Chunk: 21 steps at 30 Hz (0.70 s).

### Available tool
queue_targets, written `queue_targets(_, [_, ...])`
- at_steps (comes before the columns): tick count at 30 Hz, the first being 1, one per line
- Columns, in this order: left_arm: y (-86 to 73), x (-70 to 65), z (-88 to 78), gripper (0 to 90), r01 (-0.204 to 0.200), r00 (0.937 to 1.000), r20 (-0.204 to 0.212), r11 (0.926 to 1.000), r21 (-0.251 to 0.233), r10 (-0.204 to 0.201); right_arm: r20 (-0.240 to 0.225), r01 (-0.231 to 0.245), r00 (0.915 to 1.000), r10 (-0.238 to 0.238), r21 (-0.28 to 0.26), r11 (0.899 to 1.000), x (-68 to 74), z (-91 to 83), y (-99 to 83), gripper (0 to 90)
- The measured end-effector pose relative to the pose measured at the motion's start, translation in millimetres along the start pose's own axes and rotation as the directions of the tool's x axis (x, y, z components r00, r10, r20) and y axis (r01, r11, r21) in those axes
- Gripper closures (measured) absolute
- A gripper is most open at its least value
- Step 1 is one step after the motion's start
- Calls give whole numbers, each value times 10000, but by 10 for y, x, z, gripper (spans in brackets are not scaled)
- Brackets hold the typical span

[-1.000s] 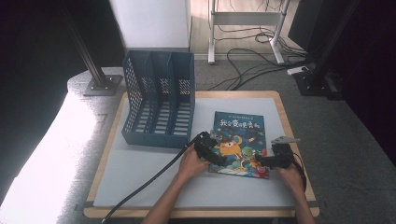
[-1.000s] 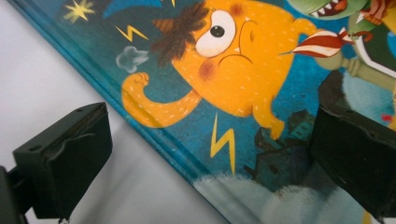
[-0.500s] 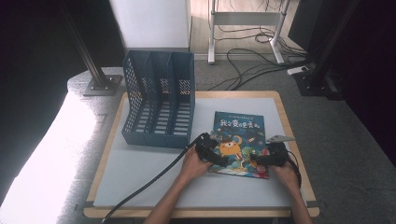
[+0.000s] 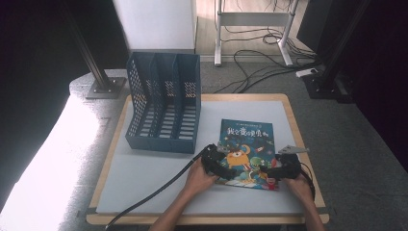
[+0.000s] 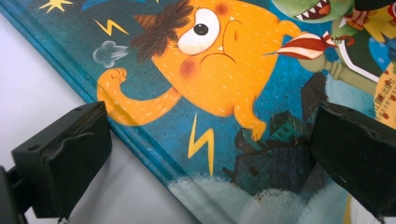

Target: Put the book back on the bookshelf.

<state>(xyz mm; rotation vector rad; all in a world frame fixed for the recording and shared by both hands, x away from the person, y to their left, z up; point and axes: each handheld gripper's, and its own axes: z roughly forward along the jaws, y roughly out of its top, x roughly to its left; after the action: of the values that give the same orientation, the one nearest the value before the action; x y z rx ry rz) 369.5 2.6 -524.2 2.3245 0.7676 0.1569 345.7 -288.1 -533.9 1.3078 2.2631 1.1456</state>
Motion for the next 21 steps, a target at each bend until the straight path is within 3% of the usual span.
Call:
queue_targets(3, [-50,-104,-39,0,-119,9999,70,9999,101,118,205,244,9995,-247,155,9996,75,-49,-53,61])
queue_targets(10, [-178,-363,-99,0,-267,9995,166,9996,-22,267,123,349,9993,-352,272,9990,126,-200,-181,60])
queue_targets(12, [-186,-359,-101,0,-293,9993,237,9995,-85,295,112,376,9992,-379,269,9989,126,-207,-189,50])
queue_targets(13, [-194,-324,-114,0,-543,9973,482,9985,-48,545,11,441,9990,-442,370,9983,140,-188,-191,0])
queue_targets(17, [-196,-225,-175,0,-938,9878,1272,9953,238,900,82,459,9989,-463,421,9981,150,-173,-174,0])
queue_targets(21, [-235,-146,-252,0,-1088,9884,1098,9936,290,1050,0,275,9996,-275,355,9990,92,-181,-162,42])
